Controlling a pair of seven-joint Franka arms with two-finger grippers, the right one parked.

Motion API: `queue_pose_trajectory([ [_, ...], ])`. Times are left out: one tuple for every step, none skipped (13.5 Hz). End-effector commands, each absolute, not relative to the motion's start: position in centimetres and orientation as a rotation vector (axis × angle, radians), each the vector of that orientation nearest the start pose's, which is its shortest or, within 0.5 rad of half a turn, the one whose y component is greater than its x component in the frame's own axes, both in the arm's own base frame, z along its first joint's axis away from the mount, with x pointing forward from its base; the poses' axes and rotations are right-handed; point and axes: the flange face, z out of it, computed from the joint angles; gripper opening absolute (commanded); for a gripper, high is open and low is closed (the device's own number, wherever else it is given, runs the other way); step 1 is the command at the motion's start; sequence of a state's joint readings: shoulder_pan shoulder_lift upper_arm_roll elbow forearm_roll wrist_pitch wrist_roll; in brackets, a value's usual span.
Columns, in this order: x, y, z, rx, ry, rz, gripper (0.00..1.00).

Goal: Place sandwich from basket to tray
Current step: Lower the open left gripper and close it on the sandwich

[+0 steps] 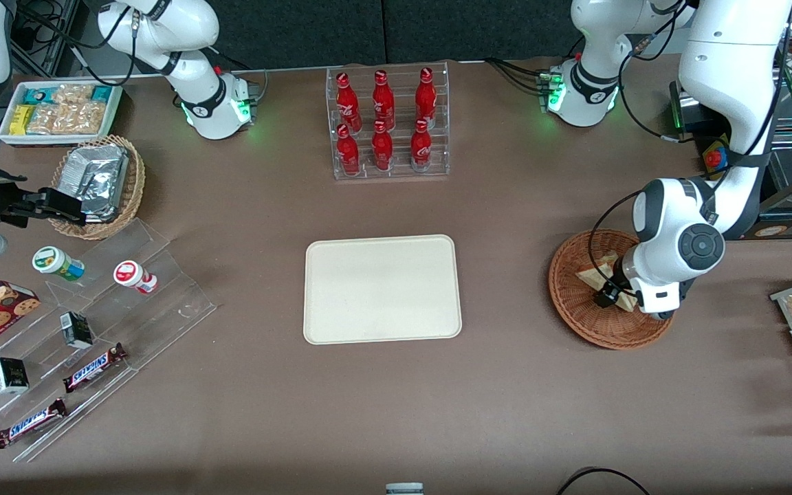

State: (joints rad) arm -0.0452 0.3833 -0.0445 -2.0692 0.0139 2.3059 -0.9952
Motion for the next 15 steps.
queue_pose_trajectory([
  [57.3,-5.1,24.1,-2.759,-1.346,0.174,1.0],
  [57.8,-5.2,24.9,-2.755,-1.345,0.181,1.0],
  [58.3,-5.1,26.0,-2.749,-1.347,0.194,1.0],
  [59.0,-4.9,27.4,-2.742,-1.351,0.207,1.0],
  [59.6,-4.7,28.7,-2.739,-1.35,0.221,1.0],
  [59.9,-4.7,29.2,-2.736,-1.345,0.234,1.0],
  [59.9,-4.7,29.2,-2.736,-1.347,0.235,1.0],
  [59.8,-4.7,29.1,-2.737,-1.345,0.235,1.0],
  [59.6,-4.6,28.8,-2.734,-1.343,0.243,1.0],
  [59.5,-4.7,28.4,-2.733,-1.34,0.249,1.0],
  [59.5,-4.7,28.2,-2.733,-1.342,0.247,1.0],
  [59.3,-4.7,27.6,-2.734,-1.343,0.246,1.0],
  [58.6,-4.8,26.6,-2.73,-1.338,0.257,1.0],
  [58.1,-4.7,25.8,-2.731,-1.338,0.255,1.0],
  [57.5,-4.7,24.9,-2.725,-1.331,0.267,1.0],
])
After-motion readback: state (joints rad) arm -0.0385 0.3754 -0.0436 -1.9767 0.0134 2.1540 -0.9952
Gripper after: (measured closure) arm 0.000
